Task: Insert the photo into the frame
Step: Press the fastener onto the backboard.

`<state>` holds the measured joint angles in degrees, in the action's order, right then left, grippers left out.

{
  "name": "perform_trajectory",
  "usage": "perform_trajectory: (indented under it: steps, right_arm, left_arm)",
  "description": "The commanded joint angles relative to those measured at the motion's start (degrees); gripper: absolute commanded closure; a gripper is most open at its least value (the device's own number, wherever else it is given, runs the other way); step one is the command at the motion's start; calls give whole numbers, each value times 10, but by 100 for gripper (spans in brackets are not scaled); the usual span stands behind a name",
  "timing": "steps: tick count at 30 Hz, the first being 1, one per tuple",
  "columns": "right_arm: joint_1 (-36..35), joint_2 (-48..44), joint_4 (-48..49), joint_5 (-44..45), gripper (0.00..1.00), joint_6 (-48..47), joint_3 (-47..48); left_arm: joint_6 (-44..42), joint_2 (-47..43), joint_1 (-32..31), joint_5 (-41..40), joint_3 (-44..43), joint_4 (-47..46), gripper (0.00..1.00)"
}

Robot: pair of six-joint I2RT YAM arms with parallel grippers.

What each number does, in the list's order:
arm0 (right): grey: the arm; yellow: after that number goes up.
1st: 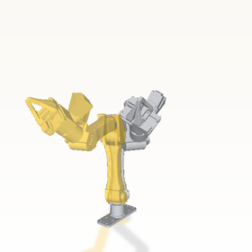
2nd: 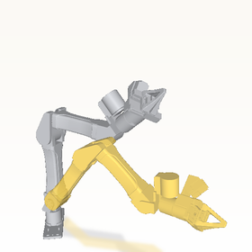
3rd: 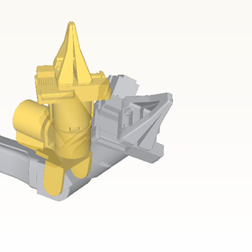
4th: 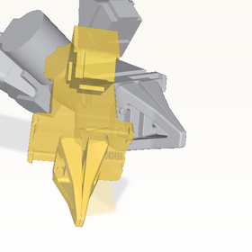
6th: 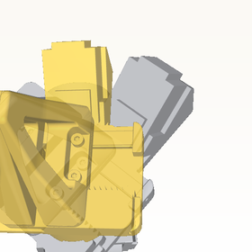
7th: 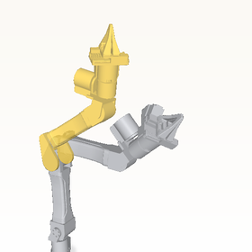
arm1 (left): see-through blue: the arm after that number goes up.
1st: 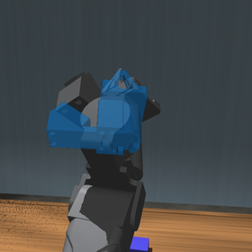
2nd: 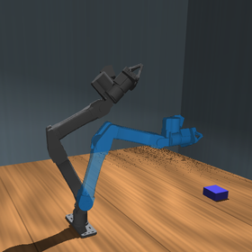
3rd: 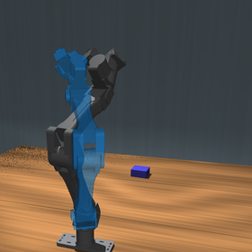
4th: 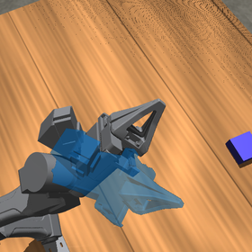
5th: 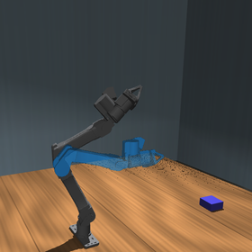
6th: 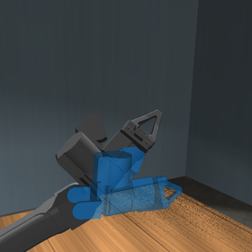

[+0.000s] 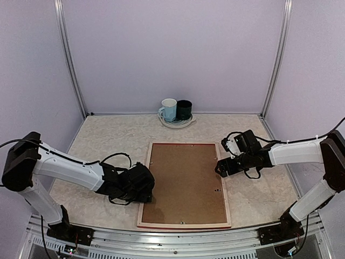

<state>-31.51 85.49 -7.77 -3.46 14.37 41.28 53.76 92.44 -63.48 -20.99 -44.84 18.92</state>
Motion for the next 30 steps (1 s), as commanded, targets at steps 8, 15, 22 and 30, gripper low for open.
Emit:
perform_trajectory:
  steps: [8, 15, 22, 30]
  right_arm:
    - [-7, 13, 11, 3, 11, -5, -8]
    - [-7, 14, 10, 4, 11, -4, -8]
    - [-7, 13, 9, 4, 11, -4, -8]
    - [-7, 13, 9, 5, 11, -5, -8]
  left_arm:
    - [-10, -27, -10, 16, 12, 15, 29]
    - [-13, -29, -10, 12, 15, 22, 30]
    - [-15, -18, -10, 9, 13, 15, 29]
    - [-16, -36, -10, -5, -6, 11, 26]
